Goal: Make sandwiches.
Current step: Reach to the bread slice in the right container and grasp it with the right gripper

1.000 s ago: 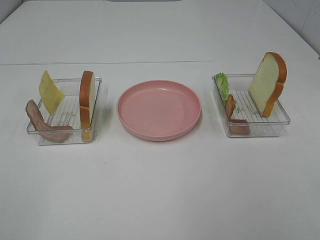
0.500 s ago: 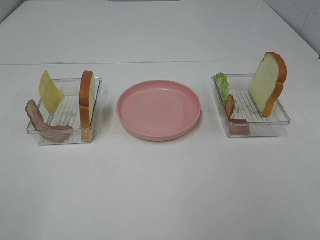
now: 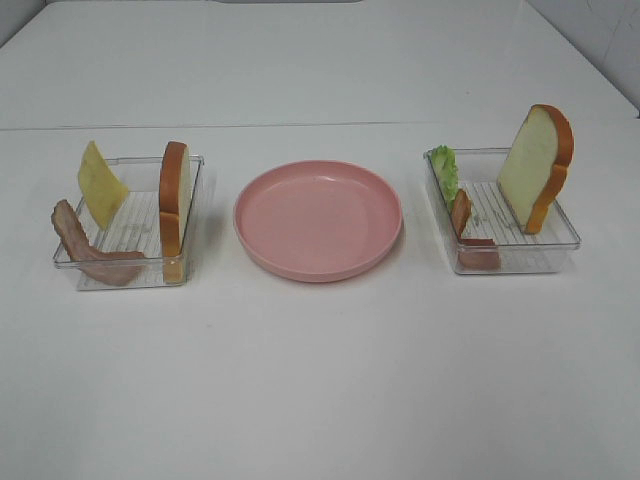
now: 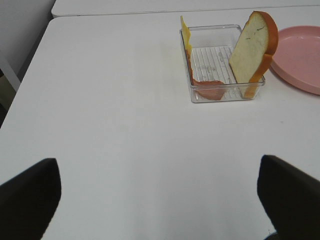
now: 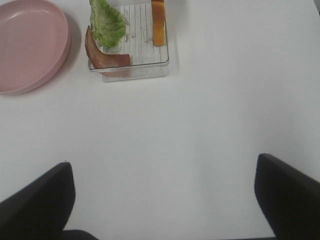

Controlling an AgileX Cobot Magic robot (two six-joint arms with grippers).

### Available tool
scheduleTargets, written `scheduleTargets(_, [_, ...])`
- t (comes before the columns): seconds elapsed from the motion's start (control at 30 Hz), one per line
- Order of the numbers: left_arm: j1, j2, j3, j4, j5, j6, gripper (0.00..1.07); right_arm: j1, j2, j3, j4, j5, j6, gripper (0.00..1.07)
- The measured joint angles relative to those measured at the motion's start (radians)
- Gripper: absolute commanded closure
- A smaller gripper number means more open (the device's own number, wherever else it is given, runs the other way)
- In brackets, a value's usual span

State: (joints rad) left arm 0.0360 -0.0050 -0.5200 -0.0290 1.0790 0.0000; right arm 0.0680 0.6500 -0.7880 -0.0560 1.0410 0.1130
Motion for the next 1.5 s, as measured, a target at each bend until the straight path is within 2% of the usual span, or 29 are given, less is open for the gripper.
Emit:
scheduleTargets(0.03, [0.000, 0.000, 0.000, 0.000, 0.000, 0.000, 0.04, 0.000, 0.000, 0.000, 0.000, 0.000, 0.000, 0.15])
scheduleTargets(0.07, [0.000, 0.000, 0.000, 0.000, 0.000, 0.000, 0.04, 0.000, 0.141, -0.101, 0.009, -0.005, 0.000, 0.15])
scheduleTargets(0.1, [0.000, 0.000, 0.000, 0.000, 0.000, 0.000, 0.04, 0.000, 0.141, -0.101, 0.009, -0.005, 0.000, 0.15])
scheduleTargets(0.13, [0.000, 0.000, 0.000, 0.000, 0.000, 0.000, 0.04, 0.000, 0.286, -0.189, 0.010, -0.006, 0.000, 0.15])
scheduleTargets(0.17, [0.000, 0.000, 0.000, 0.000, 0.000, 0.000, 0.04, 0.000, 0.354, -0.235, 0.010, -0.006, -0.005, 0.15])
scheduleTargets(0.2, [0.000, 0.000, 0.000, 0.000, 0.000, 0.000, 0.04, 0.000, 0.354, -0.235, 0.010, -0.006, -0.005, 0.15])
scheduleTargets(0.23, [0.000, 0.000, 0.000, 0.000, 0.000, 0.000, 0.04, 0.000, 0.470, -0.307, 0.011, -0.008, -0.022, 0.15])
scheduleTargets(0.27, [0.000, 0.000, 0.000, 0.000, 0.000, 0.000, 0.04, 0.000, 0.470, -0.307, 0.011, -0.008, -0.022, 0.15])
scheduleTargets(0.3, [0.000, 0.000, 0.000, 0.000, 0.000, 0.000, 0.04, 0.000, 0.577, -0.375, 0.012, -0.009, -0.034, 0.15])
scheduleTargets(0.37, [0.000, 0.000, 0.000, 0.000, 0.000, 0.000, 0.04, 0.000, 0.615, -0.400, 0.012, -0.009, -0.036, 0.15])
scheduleTargets(0.43, [0.000, 0.000, 0.000, 0.000, 0.000, 0.000, 0.04, 0.000, 0.736, -0.483, 0.015, -0.013, -0.044, 0.15])
scheduleTargets(0.47, [0.000, 0.000, 0.000, 0.000, 0.000, 0.000, 0.04, 0.000, 0.736, -0.483, 0.015, -0.013, -0.044, 0.15])
scheduleTargets(0.5, [0.000, 0.000, 0.000, 0.000, 0.000, 0.000, 0.04, 0.000, 0.802, -0.534, 0.015, -0.014, -0.053, 0.15])
scheduleTargets(0.53, [0.000, 0.000, 0.000, 0.000, 0.000, 0.000, 0.04, 0.000, 0.802, -0.534, 0.015, -0.014, -0.053, 0.15])
scheduleTargets(0.6, [0.000, 0.000, 0.000, 0.000, 0.000, 0.000, 0.04, 0.000, 0.900, -0.628, 0.015, 0.013, -0.077, 0.15])
scheduleTargets(0.63, [0.000, 0.000, 0.000, 0.000, 0.000, 0.000, 0.04, 0.000, 0.900, -0.628, 0.015, 0.013, -0.077, 0.15])
scheduleTargets(0.67, [0.000, 0.000, 0.000, 0.000, 0.000, 0.000, 0.04, 0.000, 0.960, -0.701, 0.015, 0.040, -0.096, 0.15])
scheduleTargets(0.7, [0.000, 0.000, 0.000, 0.000, 0.000, 0.000, 0.04, 0.000, 0.960, -0.701, 0.015, 0.040, -0.096, 0.15])
scheduleTargets(0.77, [0.000, 0.000, 0.000, 0.000, 0.000, 0.000, 0.04, 0.000, 1.055, -0.805, 0.015, 0.093, -0.130, 0.15])
scheduleTargets(0.8, [0.000, 0.000, 0.000, 0.000, 0.000, 0.000, 0.04, 0.000, 1.055, -0.805, 0.015, 0.093, -0.130, 0.15])
scheduleTargets(0.87, [0.000, 0.000, 0.000, 0.000, 0.000, 0.000, 0.04, -0.019, 1.157, -0.936, 0.040, 0.151, -0.172, 0.15])
scheduleTargets(0.97, [0.000, 0.000, 0.000, 0.000, 0.000, 0.000, 0.04, -0.030, 1.183, -0.965, 0.056, 0.160, -0.187, 0.15])
scheduleTargets(1.03, [0.000, 0.000, 0.000, 0.000, 0.000, 0.000, 0.04, -0.088, 1.275, -1.047, 0.100, 0.168, -0.228, 0.15])
scheduleTargets(1.27, [0.000, 0.000, 0.000, 0.000, 0.000, 0.000, 0.04, -0.158, 1.366, -1.082, 0.151, 0.171, -0.248, 0.15])
scheduleTargets(1.5, [0.000, 0.000, 0.000, 0.000, 0.000, 0.000, 0.04, -0.168, 1.415, -1.085, 0.224, 0.144, -0.266, 0.15])
